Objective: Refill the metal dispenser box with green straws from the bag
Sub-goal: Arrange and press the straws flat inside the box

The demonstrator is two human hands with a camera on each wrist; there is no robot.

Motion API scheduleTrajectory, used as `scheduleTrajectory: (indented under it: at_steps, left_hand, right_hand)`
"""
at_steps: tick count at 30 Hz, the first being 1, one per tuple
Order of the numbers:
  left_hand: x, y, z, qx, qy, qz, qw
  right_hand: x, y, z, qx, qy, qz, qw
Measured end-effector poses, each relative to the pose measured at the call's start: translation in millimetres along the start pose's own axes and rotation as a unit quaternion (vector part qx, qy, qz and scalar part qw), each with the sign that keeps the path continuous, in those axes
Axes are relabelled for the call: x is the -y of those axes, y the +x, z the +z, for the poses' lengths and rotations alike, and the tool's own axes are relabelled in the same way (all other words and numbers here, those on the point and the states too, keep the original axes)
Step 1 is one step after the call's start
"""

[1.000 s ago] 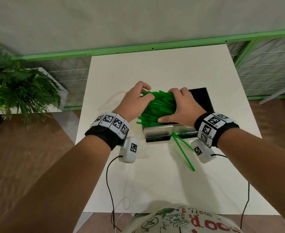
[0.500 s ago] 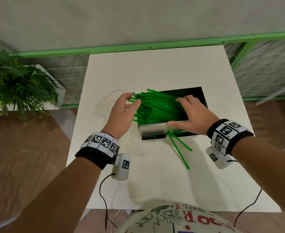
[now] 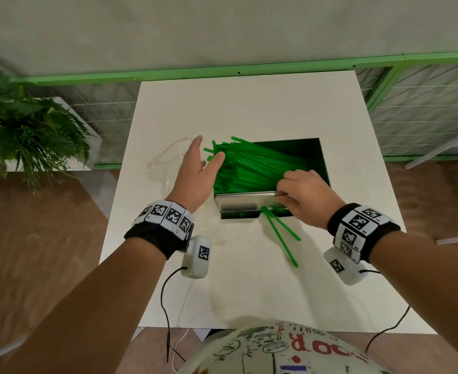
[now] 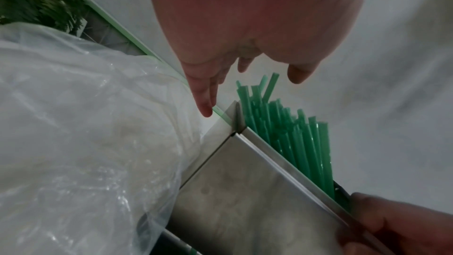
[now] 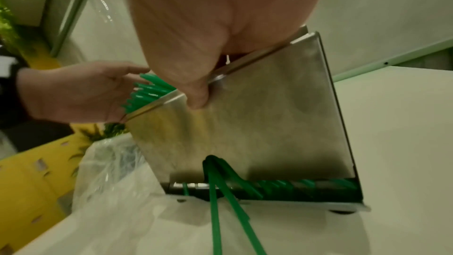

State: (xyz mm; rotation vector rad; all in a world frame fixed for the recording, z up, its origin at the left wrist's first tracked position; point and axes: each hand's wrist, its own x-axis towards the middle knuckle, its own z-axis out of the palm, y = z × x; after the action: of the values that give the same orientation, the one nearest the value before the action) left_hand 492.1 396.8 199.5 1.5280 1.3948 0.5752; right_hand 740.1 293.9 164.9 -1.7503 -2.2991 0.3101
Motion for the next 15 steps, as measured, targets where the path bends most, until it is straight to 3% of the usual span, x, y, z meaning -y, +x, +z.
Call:
scheduleTrajectory:
  at_steps: [3, 6, 10, 13, 15]
  left_hand:
    - [2.6, -2.4, 2.1, 0.001, 0.008, 0.016, 1.000]
    - [6.7, -6.9, 6.4, -0.013, 0.102, 0.079, 0.992]
    - [-2.0, -10.3, 13.0, -0.019, 0.254, 0.202, 0.946]
    - [-3.7, -7.0, 22.5, 0.012, 0.285, 0.195, 0.938]
    - [-4.7, -5.1, 26.8, 0.000, 0.222, 0.158, 0.962]
  right_hand:
    - [4.5, -10.3, 9.3, 0.005, 0.023, -0.028, 0.999]
    - [9.6, -18.3, 8.0, -0.035, 0.045, -0.041, 0.998]
    - [29.5, -34.5, -6.2, -0.114, 0.037, -0.108, 0.987]
    - [43.7, -64.5, 9.7, -0.032, 0.003, -0.129, 0.991]
    - [47.3, -74.3, 24.9, 0.103, -0.053, -0.038, 0.992]
